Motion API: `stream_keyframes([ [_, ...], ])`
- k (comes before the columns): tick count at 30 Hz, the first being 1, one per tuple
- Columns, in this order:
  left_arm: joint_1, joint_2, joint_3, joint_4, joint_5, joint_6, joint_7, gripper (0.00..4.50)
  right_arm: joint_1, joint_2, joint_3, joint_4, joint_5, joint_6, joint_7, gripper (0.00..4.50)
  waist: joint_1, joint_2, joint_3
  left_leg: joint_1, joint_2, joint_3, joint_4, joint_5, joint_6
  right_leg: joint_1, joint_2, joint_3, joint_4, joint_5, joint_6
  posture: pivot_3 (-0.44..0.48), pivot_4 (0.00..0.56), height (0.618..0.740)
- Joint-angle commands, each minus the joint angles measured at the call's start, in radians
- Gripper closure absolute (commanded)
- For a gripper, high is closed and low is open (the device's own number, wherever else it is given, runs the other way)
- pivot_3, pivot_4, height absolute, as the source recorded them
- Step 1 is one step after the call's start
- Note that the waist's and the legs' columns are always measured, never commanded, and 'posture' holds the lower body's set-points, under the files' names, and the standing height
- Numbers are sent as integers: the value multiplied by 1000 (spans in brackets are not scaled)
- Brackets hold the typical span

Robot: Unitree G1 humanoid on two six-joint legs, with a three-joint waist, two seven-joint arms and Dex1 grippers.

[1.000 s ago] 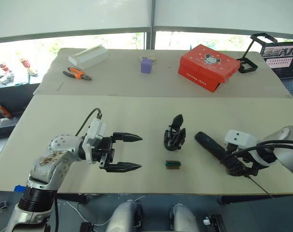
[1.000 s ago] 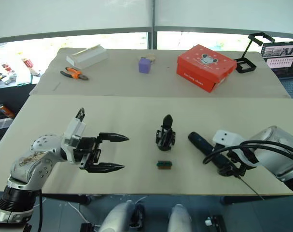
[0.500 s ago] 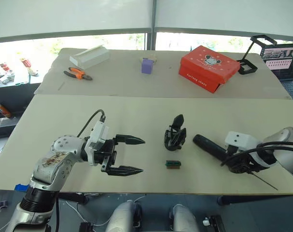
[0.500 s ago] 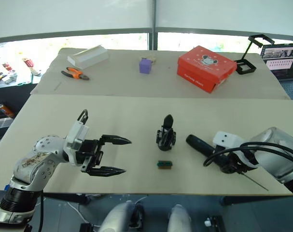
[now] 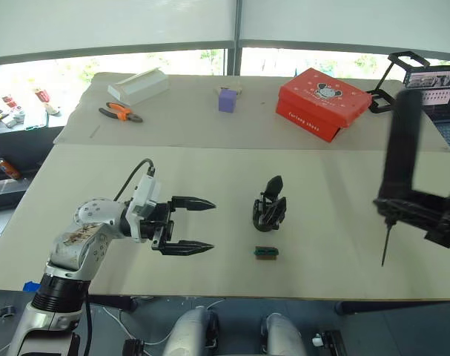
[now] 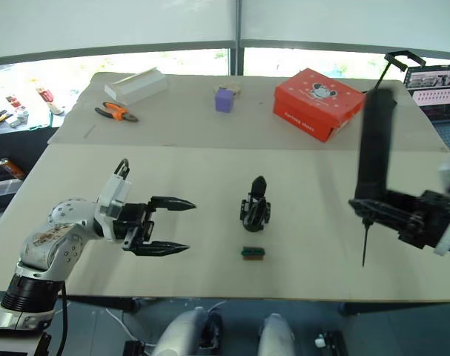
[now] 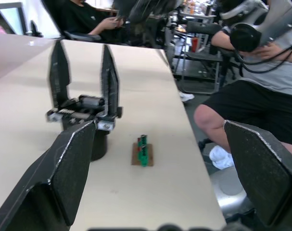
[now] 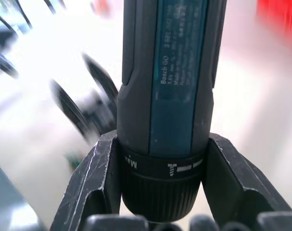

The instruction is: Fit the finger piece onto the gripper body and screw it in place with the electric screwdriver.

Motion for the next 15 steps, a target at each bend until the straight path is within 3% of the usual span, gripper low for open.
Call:
stream_keyframes([
  [1, -17, 9, 12, 77, 55, -108, -49, 0, -29, 97, -99, -144, 125, -103, -120, 2564, -2, 0, 0, 0, 0, 0, 0, 0, 0, 0, -1, 1, 0, 0, 0, 0, 150, 740],
  [3, -24, 10, 7, 124, 90, -174, -78, 0, -41, 208, -99, -232, 153, -256, -186, 2564, -4, 0, 0, 1, 0, 1, 0, 0, 0, -1, -1, 1, 0, 0, 1, 0, 150, 740],
  [7, -2, 12, -19, 146, 151, -268, -112, 0, 4, 361, -1, -310, 211, -383, -314, 2564, -6, 0, 0, 2, -1, 1, -1, 0, -1, -4, -1, 3, 1, 0, 0, 0, 150, 740],
  [15, 60, -72, -110, 69, 200, -228, -6, 0, 167, 407, 393, -281, 10, -804, -87, 2564, -12, 0, 0, 3, -2, 3, -1, 0, 0, -2, 1, 3, 2, 0, 0, 0, 150, 740],
])
